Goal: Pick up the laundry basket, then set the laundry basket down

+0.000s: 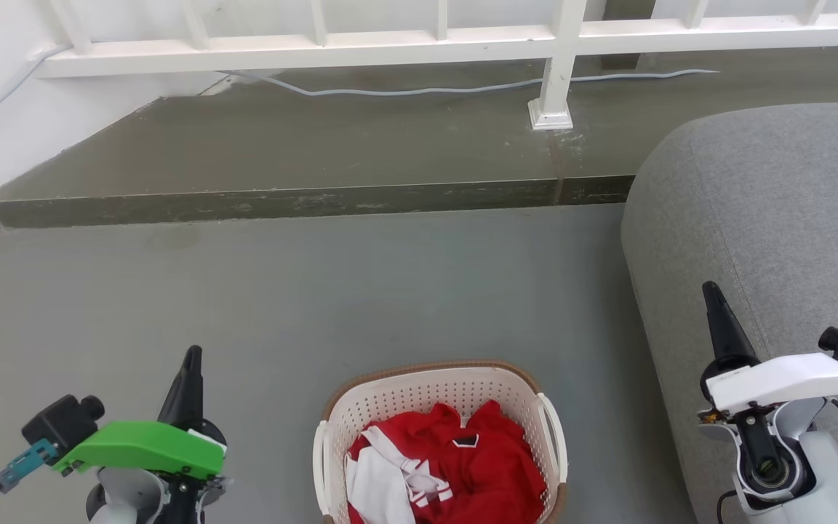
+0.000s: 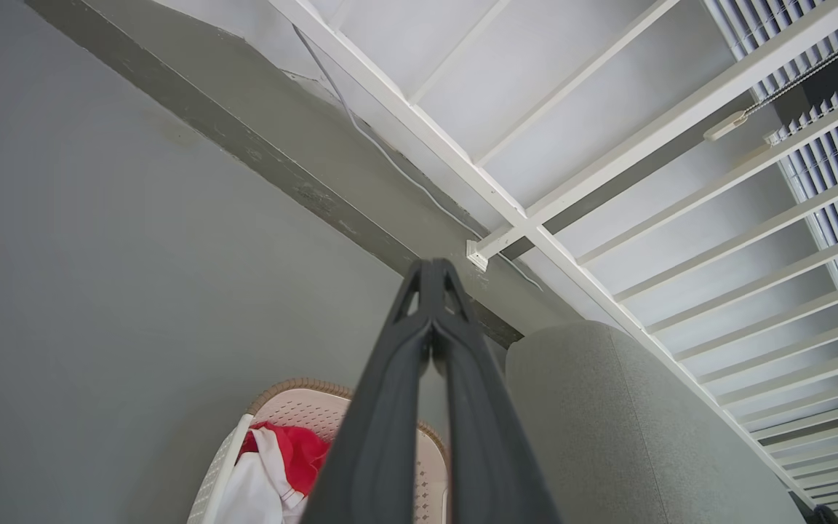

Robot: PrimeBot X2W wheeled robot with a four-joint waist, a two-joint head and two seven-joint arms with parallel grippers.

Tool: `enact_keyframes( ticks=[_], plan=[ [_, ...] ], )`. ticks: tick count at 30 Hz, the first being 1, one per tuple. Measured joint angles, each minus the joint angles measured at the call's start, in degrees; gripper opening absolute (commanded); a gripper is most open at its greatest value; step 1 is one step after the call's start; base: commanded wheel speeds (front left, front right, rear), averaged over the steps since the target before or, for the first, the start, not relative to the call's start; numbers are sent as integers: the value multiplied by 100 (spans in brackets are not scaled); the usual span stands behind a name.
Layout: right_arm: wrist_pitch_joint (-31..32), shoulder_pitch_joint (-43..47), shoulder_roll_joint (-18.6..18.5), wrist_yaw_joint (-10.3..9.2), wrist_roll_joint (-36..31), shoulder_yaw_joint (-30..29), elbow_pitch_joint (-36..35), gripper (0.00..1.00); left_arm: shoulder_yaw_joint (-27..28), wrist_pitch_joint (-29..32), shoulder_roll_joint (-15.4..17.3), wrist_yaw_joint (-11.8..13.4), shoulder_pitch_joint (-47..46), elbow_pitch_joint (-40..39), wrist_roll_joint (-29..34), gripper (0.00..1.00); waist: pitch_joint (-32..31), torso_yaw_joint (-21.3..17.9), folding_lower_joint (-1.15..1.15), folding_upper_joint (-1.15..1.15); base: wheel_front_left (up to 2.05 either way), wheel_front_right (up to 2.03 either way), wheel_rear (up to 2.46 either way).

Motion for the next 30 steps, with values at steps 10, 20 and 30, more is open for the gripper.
enact_keyframes(
  ticks=[10,20,30],
  plan=[
    [222,0,37,0,716,-200,0,0,200,225,-2,-44,0,5,-700,0,-27,10,0,0,0,0,0],
    [394,0,83,1,1372,-382,1,0,375,391,-7,-52,-1,19,-1343,0,-51,19,0,0,0,0,0],
    [581,0,123,2,2027,-564,1,0,555,587,-13,-99,-1,22,-2006,0,-76,28,0,0,0,0,0]
  ],
)
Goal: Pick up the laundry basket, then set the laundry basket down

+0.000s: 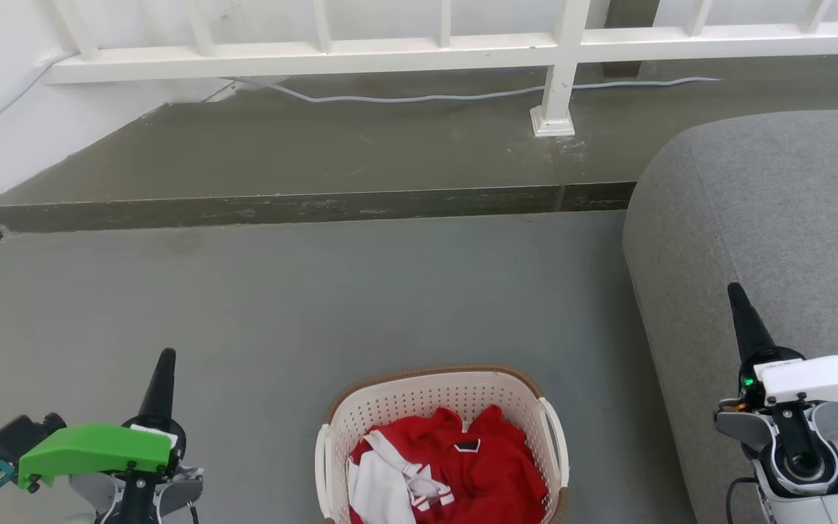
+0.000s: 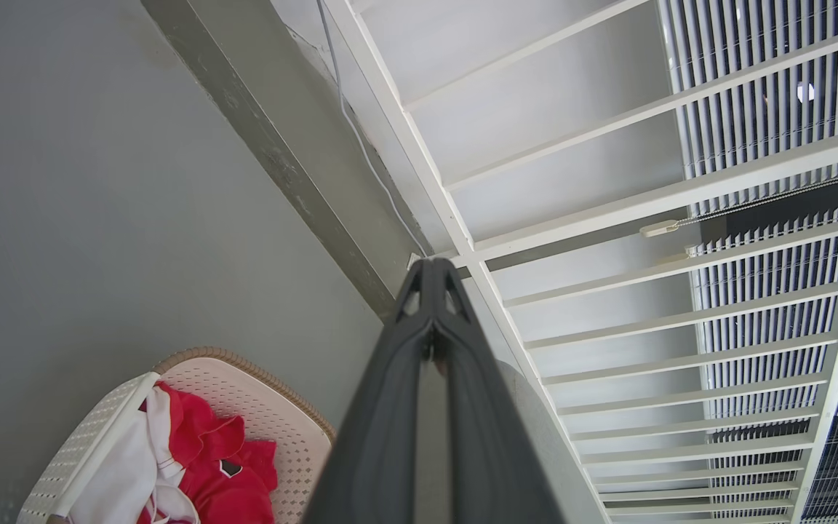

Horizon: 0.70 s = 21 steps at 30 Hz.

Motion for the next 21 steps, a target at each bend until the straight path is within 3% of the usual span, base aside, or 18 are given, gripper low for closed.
enact_keyframes(
  ticks=[21],
  plan=[
    [378,0,71,3,1359,-382,0,0,379,367,-11,-56,-1,1,-1327,0,-51,19,0,0,0,0,0]
  ],
)
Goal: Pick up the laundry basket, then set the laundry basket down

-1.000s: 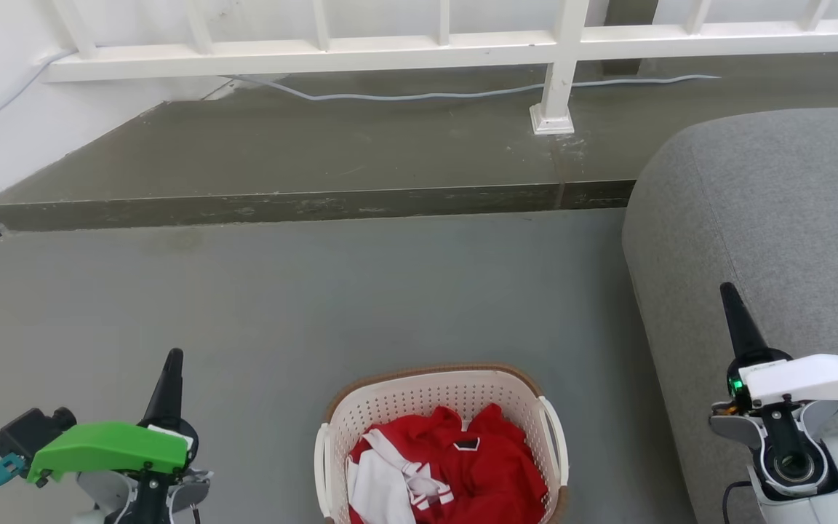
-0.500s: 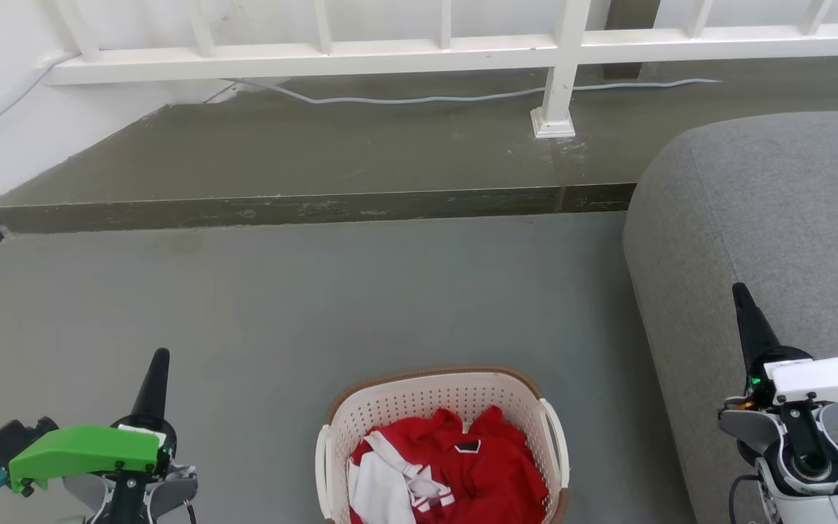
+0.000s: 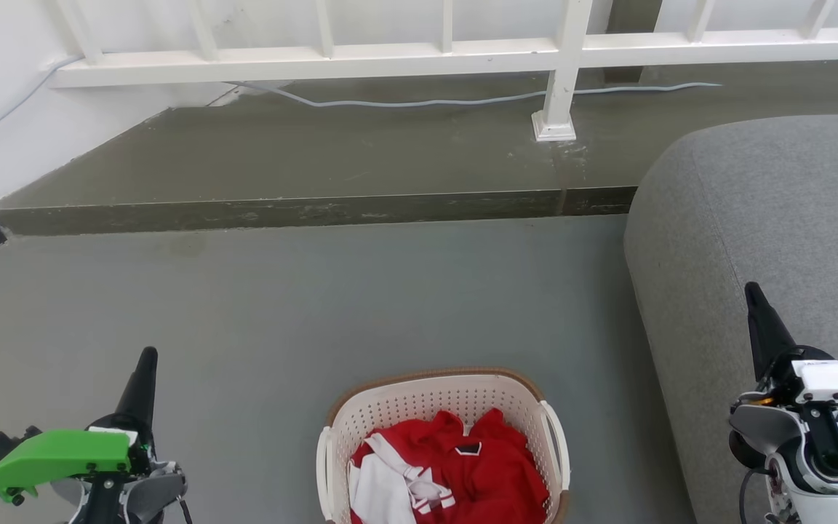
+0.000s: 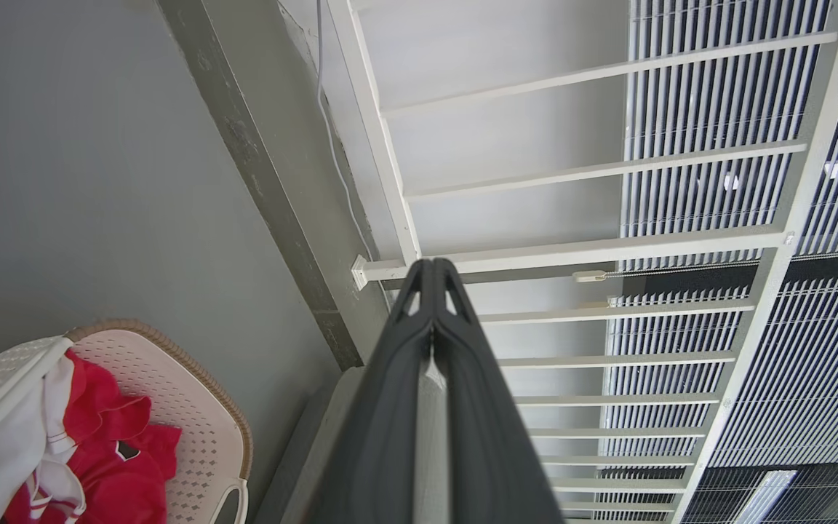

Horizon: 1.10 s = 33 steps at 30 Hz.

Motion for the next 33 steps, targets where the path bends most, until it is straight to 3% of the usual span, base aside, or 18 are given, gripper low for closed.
enact_keyframes(
  ticks=[7,33],
  plan=[
    [126,0,33,7,436,-123,-2,0,132,137,-2,-23,0,0,-444,0,-16,6,0,0,0,0,0],
    [144,0,54,14,455,-143,-3,0,145,137,-4,-24,0,0,-450,0,-16,6,0,0,0,0,0]
  ],
)
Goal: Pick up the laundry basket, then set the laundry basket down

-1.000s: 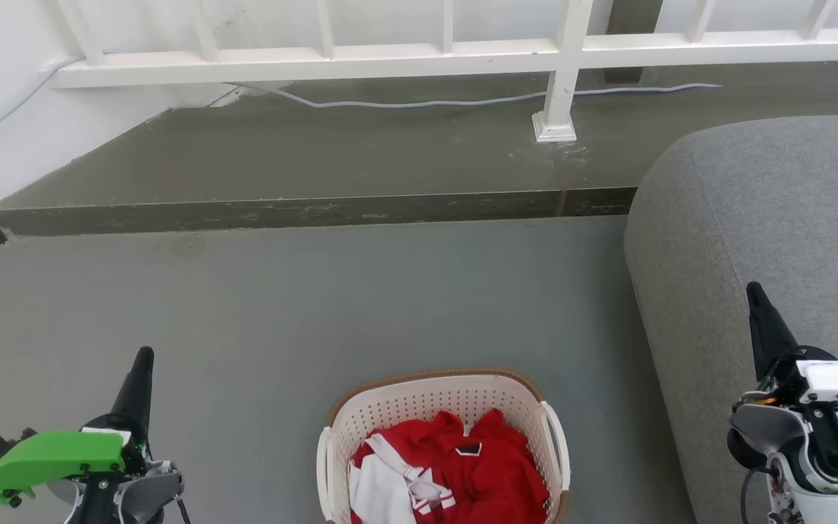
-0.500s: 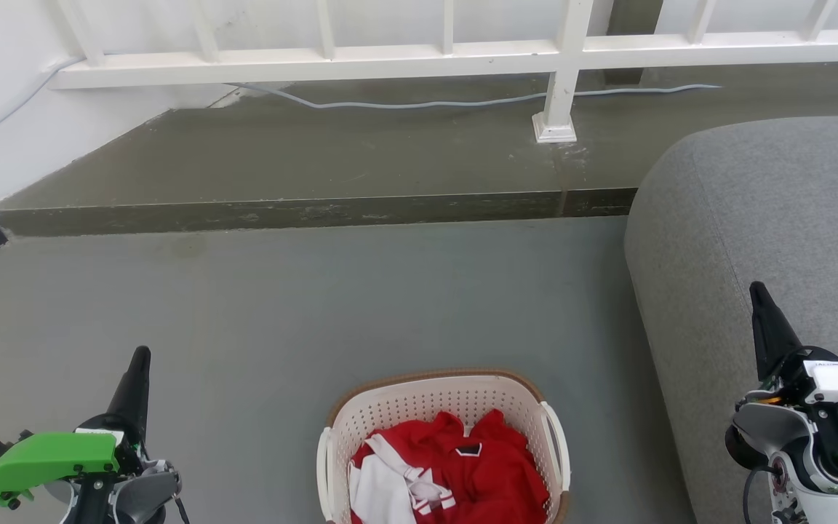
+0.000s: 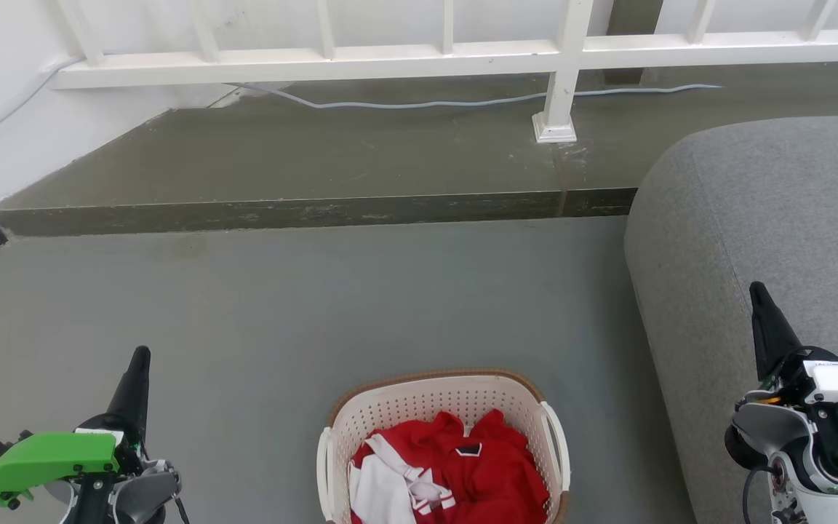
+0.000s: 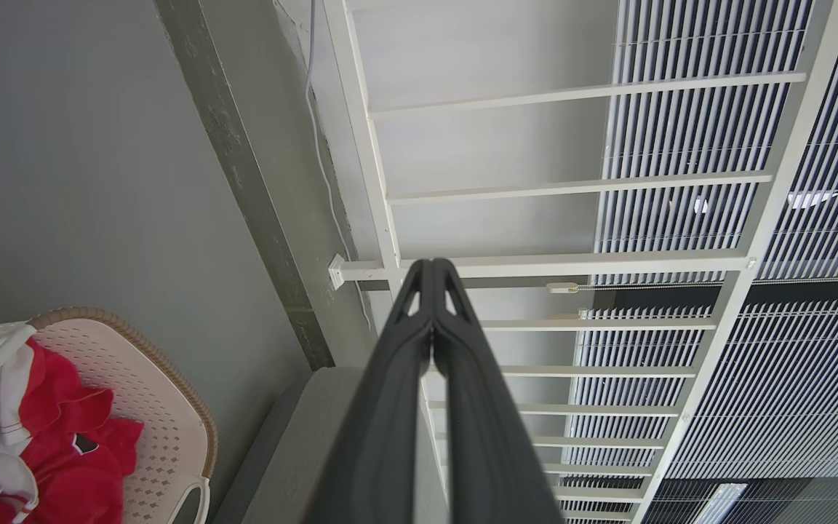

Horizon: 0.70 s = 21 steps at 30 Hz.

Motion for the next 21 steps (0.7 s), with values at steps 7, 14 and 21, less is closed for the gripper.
enact_keyframes(
  ticks=[7,14,21],
  plan=[
    [0,0,0,0,0,-2,-1,0,1,0,-1,0,0,-1,0,0,0,0,0,0,0,0,0],
    [0,0,1,0,0,-3,-2,0,2,0,-2,0,0,-1,0,0,0,0,0,0,0,0,0],
    [7,0,1,0,0,-4,-2,0,3,1,-2,0,0,-1,0,0,0,0,0,0,0,0,0]
  ],
)
